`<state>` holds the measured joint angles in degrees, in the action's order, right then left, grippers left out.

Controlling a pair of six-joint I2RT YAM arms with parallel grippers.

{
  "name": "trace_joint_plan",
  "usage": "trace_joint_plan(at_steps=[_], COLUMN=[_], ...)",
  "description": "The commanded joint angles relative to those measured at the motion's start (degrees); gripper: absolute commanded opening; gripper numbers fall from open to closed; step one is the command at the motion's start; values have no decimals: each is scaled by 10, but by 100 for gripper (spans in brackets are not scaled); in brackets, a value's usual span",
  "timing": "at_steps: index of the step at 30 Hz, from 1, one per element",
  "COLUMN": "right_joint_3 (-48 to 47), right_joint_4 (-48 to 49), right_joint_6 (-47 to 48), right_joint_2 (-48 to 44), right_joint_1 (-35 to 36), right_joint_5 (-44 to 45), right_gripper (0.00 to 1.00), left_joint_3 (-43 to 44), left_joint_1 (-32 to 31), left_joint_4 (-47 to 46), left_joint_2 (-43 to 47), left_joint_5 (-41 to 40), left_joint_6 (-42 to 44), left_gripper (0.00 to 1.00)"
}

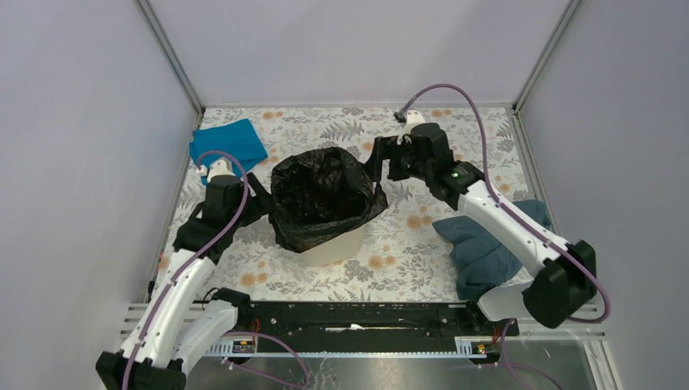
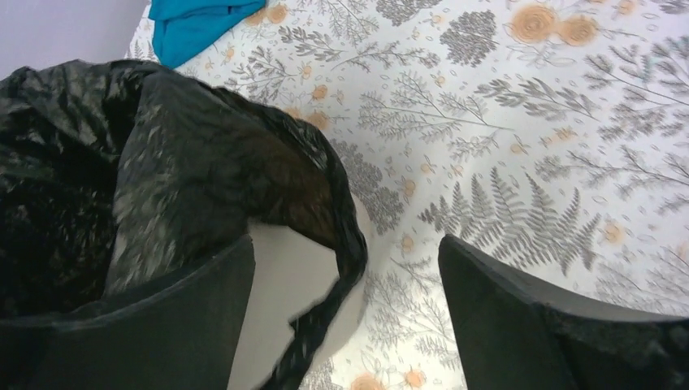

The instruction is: Put the trash bags into the trash bin

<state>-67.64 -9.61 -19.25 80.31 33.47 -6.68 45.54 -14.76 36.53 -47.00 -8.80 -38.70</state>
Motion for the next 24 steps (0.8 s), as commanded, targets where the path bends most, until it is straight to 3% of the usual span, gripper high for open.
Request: trace_joint_plan(at_steps=[1,6,10,17,20,24], right_joint_3=[-25,-23,16,94,131,183], right_joint_4=[-76,-111,-86,-3,45,101], right_joint_6=[-13,-21,-47,-115,-147,-194], right_joint_2=[-79,-117,-128,-130,-128,-115], right_joint_1=[-16,-19,-21,-22,-21,-21], right_joint_5=[-21,-9,-45,-117,-149,-180], right_gripper=[94,97,91,62,58,47], left_joint_3=[46,74,60,-22,-60,-109], left_joint_1=[4,4,4,4,4,4], left_joint_4=[76,128,135,82,30,-3], left_joint_2=[50,87,103,116,113,109], left_joint_5=[-21,-24,8,79,137,142], left_joint_6=[-14,-40,-68,-84,-91,-108], left_gripper=[81,92,93,90,81,63])
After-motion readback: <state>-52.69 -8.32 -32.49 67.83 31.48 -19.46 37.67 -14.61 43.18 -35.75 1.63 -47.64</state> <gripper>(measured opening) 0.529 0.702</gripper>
